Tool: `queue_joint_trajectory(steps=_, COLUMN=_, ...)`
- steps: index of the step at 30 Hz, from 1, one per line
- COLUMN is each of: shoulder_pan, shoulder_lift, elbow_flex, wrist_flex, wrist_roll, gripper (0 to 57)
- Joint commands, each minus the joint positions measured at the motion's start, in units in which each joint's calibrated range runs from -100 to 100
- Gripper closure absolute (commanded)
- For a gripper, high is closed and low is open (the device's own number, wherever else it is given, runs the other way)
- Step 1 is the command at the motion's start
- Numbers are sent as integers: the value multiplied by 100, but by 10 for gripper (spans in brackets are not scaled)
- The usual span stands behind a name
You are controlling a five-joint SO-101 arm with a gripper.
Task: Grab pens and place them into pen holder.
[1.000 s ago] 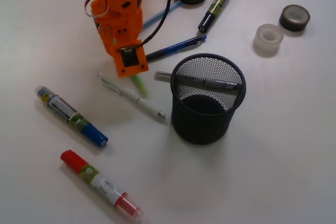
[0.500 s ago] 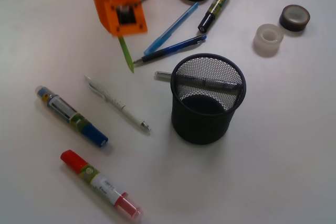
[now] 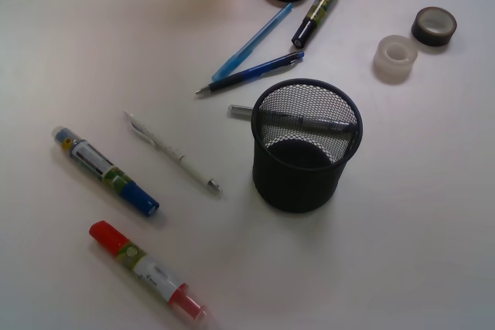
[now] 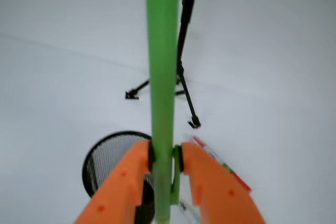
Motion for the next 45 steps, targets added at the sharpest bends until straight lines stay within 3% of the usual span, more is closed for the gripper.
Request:
queue_joint_trajectory(steps=1, shoulder_pan=-250, shoulder_lift=200, elbow_flex=1319, wrist_flex=-3330, wrist_roll=-88, gripper=571)
queue_joint_trajectory(steps=10, shoulder_pan=-347, shoulder_lift=2410, elbow_flex=1645, wrist_flex=-6270, wrist_roll=-195, gripper=571)
queue_joint_trajectory(steps=25, shoulder_pan=-452, shoulder_lift=5495, elbow_flex=-637, wrist_flex=-6576, wrist_roll=-200, gripper=570)
queue_joint_trajectory(steps=27, shoulder_pan=-452, shoulder_lift=5742, elbow_flex=-809, wrist_flex=-6576, wrist_roll=-200, gripper=539)
queue_joint_trajectory(steps=30, shoulder_pan=-452, shoulder_lift=6014, elbow_flex=-991, wrist_flex=-6567, wrist_roll=-200, gripper=433)
queue_joint_trajectory(steps=33, shoulder_pan=-452, shoulder_lift=6099, elbow_flex=-1045, wrist_flex=-6550, wrist_roll=-195, gripper=367)
queue_joint_trajectory(steps=38, shoulder_pan=-399, shoulder_lift=5708, elbow_flex=-1045, wrist_flex=-5771, wrist_roll=-20, gripper=355)
queue_joint_trajectory(steps=45, shoulder_pan=-362, shoulder_lift=3566, elbow_flex=-1054, wrist_flex=-1965, wrist_roll=269, gripper=355)
